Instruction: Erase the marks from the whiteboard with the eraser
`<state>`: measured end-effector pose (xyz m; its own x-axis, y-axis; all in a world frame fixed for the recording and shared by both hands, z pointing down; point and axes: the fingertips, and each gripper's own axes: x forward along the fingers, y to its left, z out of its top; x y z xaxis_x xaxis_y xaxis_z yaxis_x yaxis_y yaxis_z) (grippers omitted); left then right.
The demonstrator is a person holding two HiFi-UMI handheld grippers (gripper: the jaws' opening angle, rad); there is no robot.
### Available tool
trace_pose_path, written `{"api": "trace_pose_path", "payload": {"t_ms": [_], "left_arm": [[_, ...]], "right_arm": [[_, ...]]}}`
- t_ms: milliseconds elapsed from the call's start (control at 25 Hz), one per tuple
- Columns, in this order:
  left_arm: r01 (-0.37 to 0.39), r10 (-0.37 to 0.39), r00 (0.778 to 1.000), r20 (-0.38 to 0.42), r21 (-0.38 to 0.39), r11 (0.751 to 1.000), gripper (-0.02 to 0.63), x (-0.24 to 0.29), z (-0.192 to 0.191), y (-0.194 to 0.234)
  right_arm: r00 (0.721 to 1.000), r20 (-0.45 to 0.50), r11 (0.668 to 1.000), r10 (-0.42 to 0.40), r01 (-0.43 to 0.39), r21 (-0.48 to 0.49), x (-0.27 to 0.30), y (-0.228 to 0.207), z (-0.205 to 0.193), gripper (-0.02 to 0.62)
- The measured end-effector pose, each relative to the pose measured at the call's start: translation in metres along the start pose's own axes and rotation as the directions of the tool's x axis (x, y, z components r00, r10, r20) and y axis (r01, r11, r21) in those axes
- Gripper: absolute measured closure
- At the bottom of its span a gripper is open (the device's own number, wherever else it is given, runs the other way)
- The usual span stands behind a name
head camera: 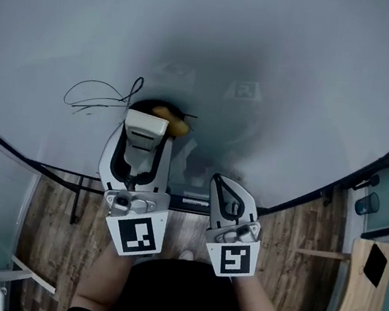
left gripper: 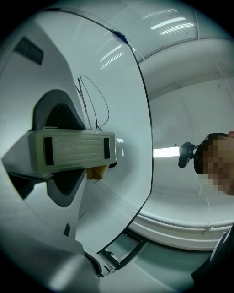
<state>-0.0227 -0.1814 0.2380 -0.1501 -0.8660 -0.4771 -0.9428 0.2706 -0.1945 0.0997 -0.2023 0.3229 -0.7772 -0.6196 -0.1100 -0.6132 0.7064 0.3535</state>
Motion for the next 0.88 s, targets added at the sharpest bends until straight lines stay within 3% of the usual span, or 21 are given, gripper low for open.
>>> {"api": "trace_pose_path", "payload": {"t_ms": [320,440,680,880], "left_arm": [[-0.055,0.055,0.998,-0.024,0.001,0.999,0.341,-0.017,-0.025,0.086],[-0.082,0.082,0.997,0.001,0.021,0.996,0.341,-0.025,-0.032,0.128],[-0.238,0.238,0.971,0.004,0.029,0.971,0.341,-0.037,-0.031,0.228],[-0.271,0.271,0.963,0.008,0.013,0.962,0.344,-0.036,-0.027,0.240]], "right_arm": [[0.999,-0.003,0.998,0.047,-0.047,0.038,0.041,0.053,0.008,0.569],[0.998,0.016,0.996,0.064,-0.065,0.062,0.060,0.076,0.014,0.569],[0.993,0.014,0.991,0.120,-0.121,0.058,0.087,0.114,0.030,0.569],[0.989,0.002,0.988,0.149,-0.149,0.038,0.093,0.120,0.026,0.569]]}}
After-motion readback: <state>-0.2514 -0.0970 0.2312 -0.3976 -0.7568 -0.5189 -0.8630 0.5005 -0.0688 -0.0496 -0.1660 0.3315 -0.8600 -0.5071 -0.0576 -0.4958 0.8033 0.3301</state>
